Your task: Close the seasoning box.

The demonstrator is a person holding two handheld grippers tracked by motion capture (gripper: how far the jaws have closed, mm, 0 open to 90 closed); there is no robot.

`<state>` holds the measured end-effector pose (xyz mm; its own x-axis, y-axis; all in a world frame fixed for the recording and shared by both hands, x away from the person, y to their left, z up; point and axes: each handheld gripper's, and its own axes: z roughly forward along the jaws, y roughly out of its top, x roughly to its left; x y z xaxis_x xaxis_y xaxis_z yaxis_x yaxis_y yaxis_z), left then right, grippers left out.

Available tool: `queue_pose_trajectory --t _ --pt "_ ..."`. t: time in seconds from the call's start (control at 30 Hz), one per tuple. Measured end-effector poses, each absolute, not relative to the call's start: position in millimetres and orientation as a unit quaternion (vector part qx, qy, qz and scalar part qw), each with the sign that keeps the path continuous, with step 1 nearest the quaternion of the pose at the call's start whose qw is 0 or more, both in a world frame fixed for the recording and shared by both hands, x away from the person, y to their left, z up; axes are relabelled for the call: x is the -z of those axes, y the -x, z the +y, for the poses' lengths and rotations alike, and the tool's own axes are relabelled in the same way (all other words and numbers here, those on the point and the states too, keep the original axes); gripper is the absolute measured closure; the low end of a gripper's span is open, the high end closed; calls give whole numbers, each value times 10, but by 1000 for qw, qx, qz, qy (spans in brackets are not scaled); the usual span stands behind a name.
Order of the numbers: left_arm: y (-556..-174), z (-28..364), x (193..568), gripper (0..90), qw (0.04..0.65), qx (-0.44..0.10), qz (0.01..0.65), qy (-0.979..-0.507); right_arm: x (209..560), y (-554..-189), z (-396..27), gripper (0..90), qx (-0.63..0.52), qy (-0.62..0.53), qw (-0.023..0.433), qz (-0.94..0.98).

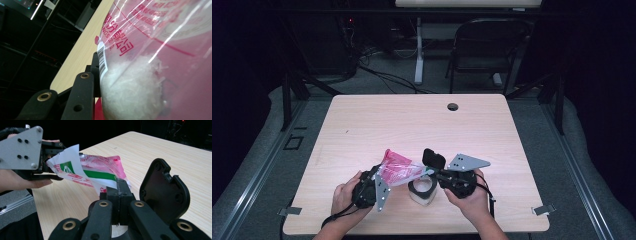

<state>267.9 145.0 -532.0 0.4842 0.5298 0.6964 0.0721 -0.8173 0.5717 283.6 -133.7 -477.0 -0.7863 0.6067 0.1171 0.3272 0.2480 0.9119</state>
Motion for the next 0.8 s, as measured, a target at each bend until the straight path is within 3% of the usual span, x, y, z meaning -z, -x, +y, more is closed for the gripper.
queue_pose_trajectory --t 0.8 --pt "-2716 1477 5420 726 252 -428 206 -843 4717 -2819 -1287 900 -541 -290 131 779"
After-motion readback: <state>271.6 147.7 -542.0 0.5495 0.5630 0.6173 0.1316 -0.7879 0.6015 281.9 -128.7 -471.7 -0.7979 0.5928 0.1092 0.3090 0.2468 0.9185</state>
